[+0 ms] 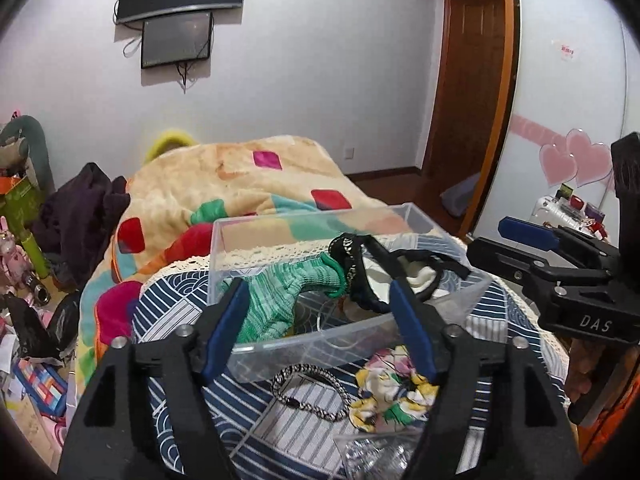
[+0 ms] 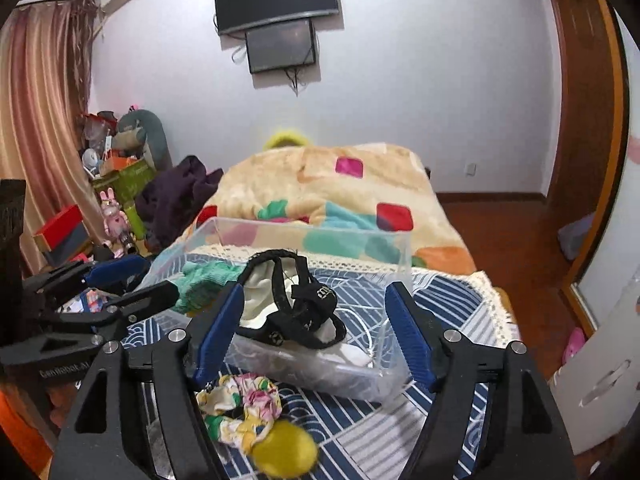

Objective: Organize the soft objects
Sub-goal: 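Carry the glove into the clear box with the left tool while the right drops the garment in, then grasp the clear bag of silver fabric with the left tool while the right grasps the yellow felt ball, then lower the bag into the clear box with the left tool while the right drops the ball in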

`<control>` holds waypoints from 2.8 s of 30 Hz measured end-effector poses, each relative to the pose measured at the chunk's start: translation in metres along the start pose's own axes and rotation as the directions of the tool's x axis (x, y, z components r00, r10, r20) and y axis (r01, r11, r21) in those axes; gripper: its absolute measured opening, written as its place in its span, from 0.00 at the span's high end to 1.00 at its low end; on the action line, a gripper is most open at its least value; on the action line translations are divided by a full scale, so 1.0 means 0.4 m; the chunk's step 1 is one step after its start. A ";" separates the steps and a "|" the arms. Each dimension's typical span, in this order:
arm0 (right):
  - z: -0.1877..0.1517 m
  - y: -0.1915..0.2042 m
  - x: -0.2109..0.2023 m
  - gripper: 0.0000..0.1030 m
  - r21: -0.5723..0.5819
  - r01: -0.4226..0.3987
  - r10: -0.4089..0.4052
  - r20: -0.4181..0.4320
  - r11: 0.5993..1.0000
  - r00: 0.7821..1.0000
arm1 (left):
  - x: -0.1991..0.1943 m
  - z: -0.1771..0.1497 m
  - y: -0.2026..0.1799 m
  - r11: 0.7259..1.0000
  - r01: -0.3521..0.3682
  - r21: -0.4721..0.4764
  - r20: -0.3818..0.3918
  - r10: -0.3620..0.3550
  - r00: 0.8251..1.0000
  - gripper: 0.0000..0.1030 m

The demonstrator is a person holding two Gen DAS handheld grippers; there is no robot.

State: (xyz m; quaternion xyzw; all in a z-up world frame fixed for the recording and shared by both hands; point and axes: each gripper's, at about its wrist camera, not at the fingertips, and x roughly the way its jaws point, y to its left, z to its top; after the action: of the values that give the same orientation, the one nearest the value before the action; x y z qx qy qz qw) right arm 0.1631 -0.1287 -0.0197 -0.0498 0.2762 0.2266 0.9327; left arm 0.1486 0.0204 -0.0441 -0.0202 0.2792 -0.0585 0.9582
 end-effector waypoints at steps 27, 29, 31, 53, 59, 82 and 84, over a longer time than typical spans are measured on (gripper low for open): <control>-0.221 0.011 0.032 0.28 0.020 -0.054 0.057 -0.187 0.998 0.981 | 0.007 -0.268 -0.077 0.999 0.047 -0.017 -0.234 -0.050 0.971 0.08; -0.227 0.010 0.043 0.37 0.028 -0.063 0.068 -0.206 0.998 0.976 | 0.017 -0.282 -0.079 0.998 0.059 -0.031 -0.250 -0.065 0.966 0.08; -0.233 0.011 0.053 0.42 0.032 -0.077 0.082 -0.224 0.997 0.971 | 0.028 -0.292 -0.079 0.997 0.057 -0.044 -0.261 -0.067 0.963 0.08; -0.213 -0.011 -0.022 0.63 0.036 -0.058 0.063 -0.141 0.998 0.988 | -0.063 -0.267 -0.058 0.998 0.036 -0.050 -0.155 -0.043 0.987 0.66; -0.169 -0.008 -0.071 0.63 0.023 -0.046 0.047 -0.067 0.999 0.997 | -0.092 -0.195 -0.037 0.999 0.016 -0.048 -0.079 -0.020 0.997 0.66; -0.035 -0.035 -0.003 0.63 0.019 0.039 -0.040 0.033 0.999 0.999 | 0.074 0.008 -0.020 0.998 -0.051 -0.031 -0.018 0.051 0.999 0.66; -0.036 -0.040 0.017 0.63 0.022 0.040 -0.040 0.013 0.999 0.999 | 0.107 0.012 -0.013 0.998 -0.038 -0.046 -0.043 0.036 0.998 0.66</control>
State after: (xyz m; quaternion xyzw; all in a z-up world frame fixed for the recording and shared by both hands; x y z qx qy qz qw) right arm 0.1682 -0.1434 -0.0361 -0.0437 0.2715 0.2053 0.9393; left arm 0.1865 0.0100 -0.0625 -0.0361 0.3009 -0.0347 0.9523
